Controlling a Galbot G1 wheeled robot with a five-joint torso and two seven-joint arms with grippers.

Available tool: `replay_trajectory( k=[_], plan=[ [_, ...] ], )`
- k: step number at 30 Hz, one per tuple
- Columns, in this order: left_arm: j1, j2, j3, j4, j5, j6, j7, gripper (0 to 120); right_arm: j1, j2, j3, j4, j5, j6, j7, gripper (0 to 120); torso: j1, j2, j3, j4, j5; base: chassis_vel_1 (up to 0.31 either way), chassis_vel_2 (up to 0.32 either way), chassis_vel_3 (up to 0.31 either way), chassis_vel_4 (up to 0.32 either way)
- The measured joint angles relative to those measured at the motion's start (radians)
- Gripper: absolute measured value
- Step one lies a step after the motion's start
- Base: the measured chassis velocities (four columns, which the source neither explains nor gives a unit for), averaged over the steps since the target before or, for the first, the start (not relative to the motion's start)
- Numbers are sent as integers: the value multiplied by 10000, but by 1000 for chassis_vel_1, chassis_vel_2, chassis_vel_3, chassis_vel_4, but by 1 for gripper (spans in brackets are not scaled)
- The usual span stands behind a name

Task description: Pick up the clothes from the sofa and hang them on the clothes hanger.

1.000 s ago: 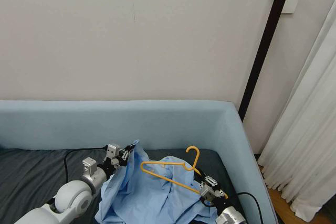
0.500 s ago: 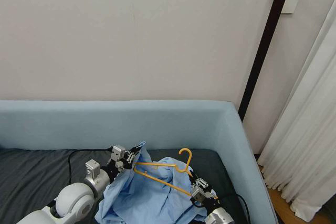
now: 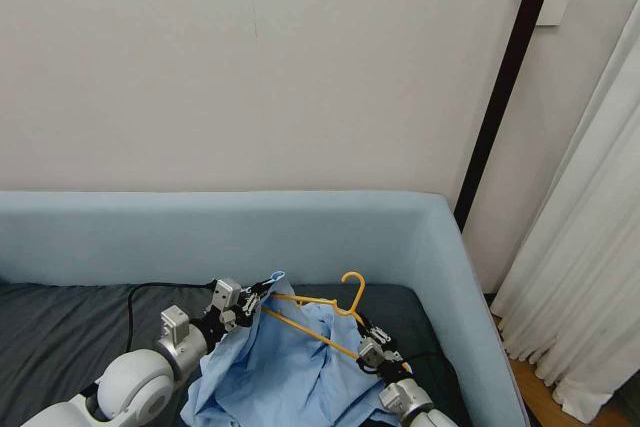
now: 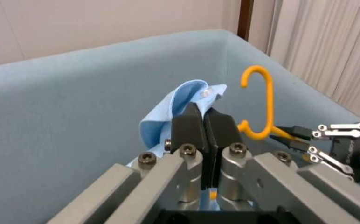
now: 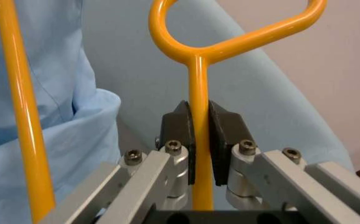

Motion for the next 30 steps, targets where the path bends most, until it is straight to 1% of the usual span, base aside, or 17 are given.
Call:
replay_trajectory(
  k=[2,5,8,11,12,15,19,21,26,27,28,30],
  plan=[
    [-30,86,-9,-105,19,1,1,0,193,-27,-5,-92,45,-41,42,6,0,0,1,-3,0,0,0,0,0],
    [-59,186,21,-278,139,-17,41,0,588,-31,-24,-272,103,-175,149,6,0,0,0,0,0,0,0,0,0],
    [-152,191,87,-256,186,-44,51,0,711,-19,-132,-287,122,-211,176,6,0,0,0,0,-1,0,0,0,0],
    [-433,123,194,91,193,-70,-6,0,695,52,-438,-11,-292,-97,183,6,0,0,0,-2,-1,0,0,0,0],
    [-433,123,194,91,193,-70,-6,0,695,52,-438,-11,-292,-97,183,6,0,0,0,-2,-1,0,0,0,0],
    [-672,201,280,447,181,-131,-18,0,707,250,-524,20,-1099,213,153,6,0,0,1,0,0,0,0,0,0],
    [-778,362,194,587,60,-136,-26,0,744,142,-476,-70,-1412,542,66,6,0,0,0,0,-1,0,0,0,0],
    [-830,490,165,653,5,-135,-28,0,819,-23,-488,-93,-1357,699,-6,6,0,0,1,-1,-1,0,0,0,0],
    [-966,582,236,677,-55,-136,-29,0,966,-108,-630,-35,-1117,757,-98,6,0,-1,0,-2,0,0,0,0,0],
    [-1104,636,377,618,-91,-124,-29,0,1148,-87,-782,-40,-972,757,-128,6,0,0,0,-1,-1,0,0,0,0],
    [-1408,666,759,463,-91,-81,-15,0,1409,91,-1021,-209,-970,752,-147,6,0,-1,0,0,2,0,0,0,0],
    [-1547,782,985,293,-79,-42,63,0,1615,334,-1274,-378,-1020,706,-149,6,0,0,0,-3,0,0,0,0,0]
  ],
)
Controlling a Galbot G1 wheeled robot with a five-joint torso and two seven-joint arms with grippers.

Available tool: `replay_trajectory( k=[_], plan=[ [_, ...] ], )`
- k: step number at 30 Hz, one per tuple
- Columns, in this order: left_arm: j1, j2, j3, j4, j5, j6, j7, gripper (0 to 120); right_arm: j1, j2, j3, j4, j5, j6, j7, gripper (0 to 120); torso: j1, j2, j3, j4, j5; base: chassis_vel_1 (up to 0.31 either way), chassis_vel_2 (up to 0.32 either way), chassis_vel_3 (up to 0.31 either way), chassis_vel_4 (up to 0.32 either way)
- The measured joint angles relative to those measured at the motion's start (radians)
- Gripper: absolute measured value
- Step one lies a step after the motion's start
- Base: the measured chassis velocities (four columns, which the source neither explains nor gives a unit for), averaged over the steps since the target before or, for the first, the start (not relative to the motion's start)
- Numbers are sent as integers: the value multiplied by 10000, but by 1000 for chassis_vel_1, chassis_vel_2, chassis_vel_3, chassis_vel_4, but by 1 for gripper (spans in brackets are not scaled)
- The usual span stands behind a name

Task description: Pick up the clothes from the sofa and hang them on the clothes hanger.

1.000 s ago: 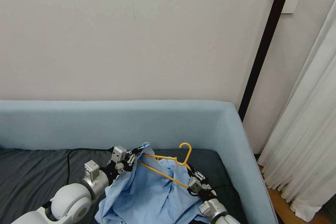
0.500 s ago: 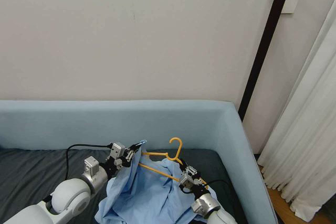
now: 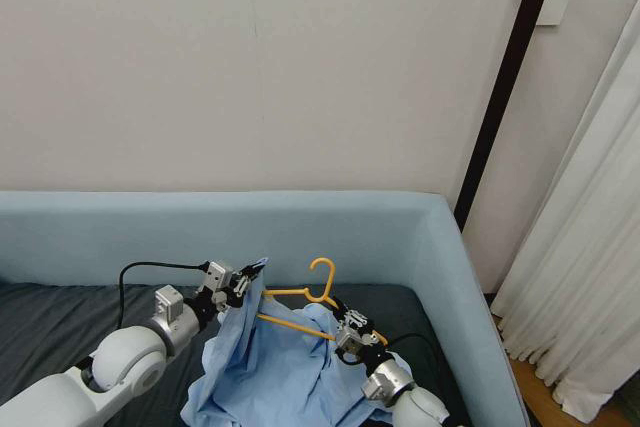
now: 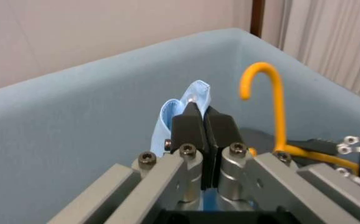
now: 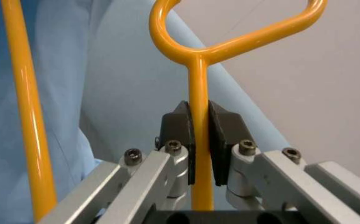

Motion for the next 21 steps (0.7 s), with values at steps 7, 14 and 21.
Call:
replay_trajectory(
  k=[7,14,21],
  plan=[
    [11,346,191,-159,203,-29,229,0,134,209,-229,-58,22,-112,1,6,0,0,0,4,0,0,0,0,0],
    [44,430,438,-168,771,-163,491,0,115,193,-344,425,229,-341,-9,6,-1,0,0,2,-1,0,0,0,0],
    [-229,519,758,-353,1115,-258,702,0,90,180,-373,589,217,-473,-14,6,0,0,0,3,0,0,0,0,0]
  ],
)
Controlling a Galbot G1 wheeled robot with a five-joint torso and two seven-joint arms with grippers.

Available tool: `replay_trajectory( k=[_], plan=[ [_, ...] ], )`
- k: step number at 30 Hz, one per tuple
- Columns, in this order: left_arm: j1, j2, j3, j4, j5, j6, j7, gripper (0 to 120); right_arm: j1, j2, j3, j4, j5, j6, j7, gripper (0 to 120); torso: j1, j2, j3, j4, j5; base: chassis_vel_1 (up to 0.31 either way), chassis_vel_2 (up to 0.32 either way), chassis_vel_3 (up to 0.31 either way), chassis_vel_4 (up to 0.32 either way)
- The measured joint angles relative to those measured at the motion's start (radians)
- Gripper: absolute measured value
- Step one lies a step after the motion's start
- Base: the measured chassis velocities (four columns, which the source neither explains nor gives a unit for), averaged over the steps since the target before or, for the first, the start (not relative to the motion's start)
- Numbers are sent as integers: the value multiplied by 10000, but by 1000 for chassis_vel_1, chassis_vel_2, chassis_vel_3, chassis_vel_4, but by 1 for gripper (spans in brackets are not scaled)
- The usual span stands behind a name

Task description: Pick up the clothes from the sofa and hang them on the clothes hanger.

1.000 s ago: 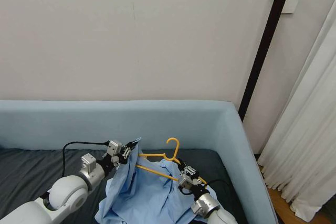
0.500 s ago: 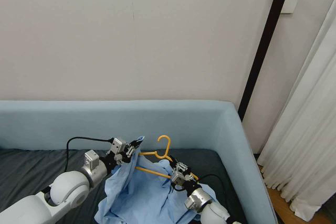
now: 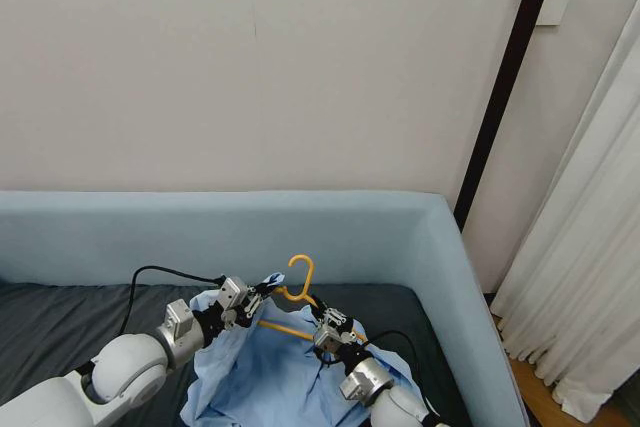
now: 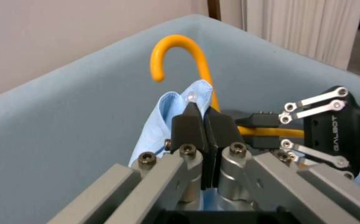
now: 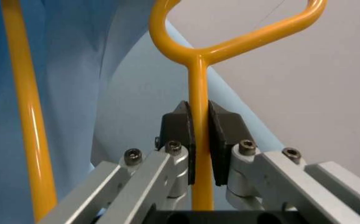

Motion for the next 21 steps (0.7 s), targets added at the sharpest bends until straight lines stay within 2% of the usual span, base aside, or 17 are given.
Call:
replay_trajectory(
  k=[7,21],
  plan=[
    [-634,13,567,157,49,-2,30,0,24,-1,-85,96,-132,-18,-33,6,0,0,0,-1,1,0,0,0,0],
    [-751,170,1438,-164,449,-97,418,0,35,-159,-16,258,-155,-21,-74,6,0,0,0,0,1,0,0,0,0]
  ],
)
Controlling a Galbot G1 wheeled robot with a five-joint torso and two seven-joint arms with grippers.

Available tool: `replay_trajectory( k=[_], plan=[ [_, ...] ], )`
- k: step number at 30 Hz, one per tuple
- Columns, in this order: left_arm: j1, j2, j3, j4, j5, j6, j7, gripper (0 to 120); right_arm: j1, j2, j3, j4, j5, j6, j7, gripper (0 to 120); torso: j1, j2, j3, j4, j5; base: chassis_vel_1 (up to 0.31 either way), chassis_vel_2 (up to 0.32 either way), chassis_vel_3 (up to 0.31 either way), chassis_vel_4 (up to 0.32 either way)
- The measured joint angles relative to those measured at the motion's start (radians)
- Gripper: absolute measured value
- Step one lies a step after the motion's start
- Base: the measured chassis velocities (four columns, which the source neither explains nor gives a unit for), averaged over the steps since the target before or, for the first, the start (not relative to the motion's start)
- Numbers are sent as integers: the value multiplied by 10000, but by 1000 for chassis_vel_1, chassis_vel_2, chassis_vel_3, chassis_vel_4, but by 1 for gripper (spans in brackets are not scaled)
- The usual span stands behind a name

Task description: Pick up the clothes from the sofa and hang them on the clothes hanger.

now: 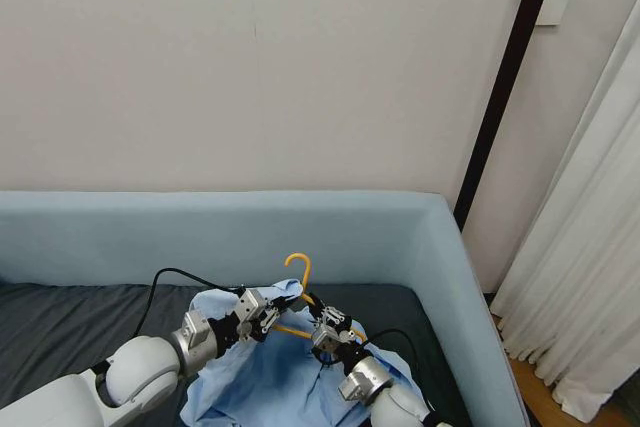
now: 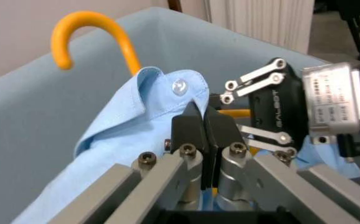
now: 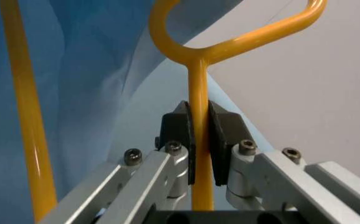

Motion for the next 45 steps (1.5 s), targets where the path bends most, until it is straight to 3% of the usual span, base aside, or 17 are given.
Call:
replay_trajectory(
  k=[9,14,20,27,36,45],
  plan=[
    [-121,-115,16,158,-226,-146,215,0,-273,-98,170,176,-437,345,-116,6,0,0,0,2,0,0,0,0,0],
    [-774,-142,61,227,-1181,-86,-43,0,-447,-223,204,293,-363,360,-170,6,0,0,0,-2,1,0,0,0,0],
    [-1602,-114,993,368,-1470,-17,15,0,-505,-218,340,289,-472,469,-183,6,0,0,0,-2,-1,0,0,0,0],
    [-817,213,889,-36,-1218,-128,792,0,-558,-348,554,351,-280,447,-148,6,0,0,0,2,-1,0,0,0,0],
    [-13,360,128,-186,-828,-385,846,0,-548,-233,581,227,-310,472,-72,6,0,0,0,1,-1,0,0,0,0],
    [479,546,-554,-602,-709,-721,1200,27,-671,-27,836,-22,-499,744,157,6,-1,1,0,0,-1,0,0,0,0]
  ],
)
